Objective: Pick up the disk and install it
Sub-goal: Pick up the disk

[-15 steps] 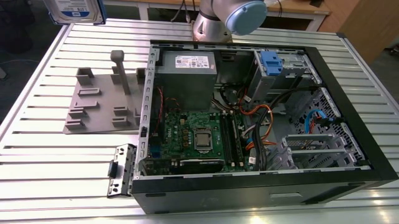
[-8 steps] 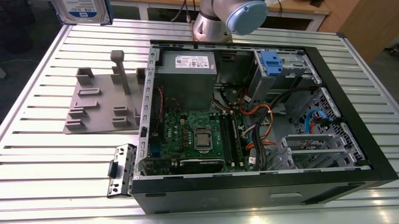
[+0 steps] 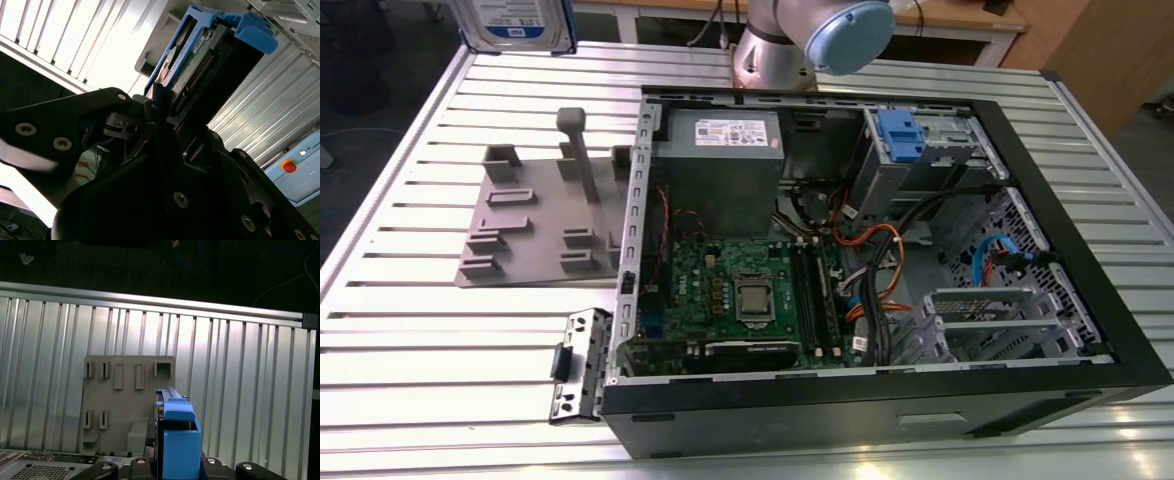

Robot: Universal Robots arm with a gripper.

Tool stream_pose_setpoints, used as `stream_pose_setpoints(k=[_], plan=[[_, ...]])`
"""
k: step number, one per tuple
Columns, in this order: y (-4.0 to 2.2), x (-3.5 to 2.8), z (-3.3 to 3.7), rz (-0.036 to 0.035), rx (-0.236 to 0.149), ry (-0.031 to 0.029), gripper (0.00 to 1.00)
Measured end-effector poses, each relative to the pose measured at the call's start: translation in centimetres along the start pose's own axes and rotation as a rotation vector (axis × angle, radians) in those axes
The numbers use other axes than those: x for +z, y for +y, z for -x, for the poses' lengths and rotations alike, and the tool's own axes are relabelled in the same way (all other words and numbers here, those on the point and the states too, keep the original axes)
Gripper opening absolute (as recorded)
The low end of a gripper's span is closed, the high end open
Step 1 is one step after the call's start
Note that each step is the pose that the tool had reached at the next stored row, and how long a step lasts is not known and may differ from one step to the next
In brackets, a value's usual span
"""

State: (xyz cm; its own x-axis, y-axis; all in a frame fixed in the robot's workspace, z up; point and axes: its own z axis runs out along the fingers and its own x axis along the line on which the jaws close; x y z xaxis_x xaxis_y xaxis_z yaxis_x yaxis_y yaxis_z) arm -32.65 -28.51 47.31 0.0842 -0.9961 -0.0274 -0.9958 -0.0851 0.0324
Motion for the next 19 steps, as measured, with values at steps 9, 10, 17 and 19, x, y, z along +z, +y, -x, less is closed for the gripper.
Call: stream_pose_setpoints(k=[9,10,17,19], plan=[[-1.48,-0.05,-0.12,0.0,0.0,0.0,0.36],[-1.65,-0.05,-0.14,0.0,0.0,0.0,0.36],[-2.6,-0.09,-0.22,0.0,0.0,0.0,0.36],[-2.79,-0.1,-0.23,0.0001,0.0,0.0,0.36]])
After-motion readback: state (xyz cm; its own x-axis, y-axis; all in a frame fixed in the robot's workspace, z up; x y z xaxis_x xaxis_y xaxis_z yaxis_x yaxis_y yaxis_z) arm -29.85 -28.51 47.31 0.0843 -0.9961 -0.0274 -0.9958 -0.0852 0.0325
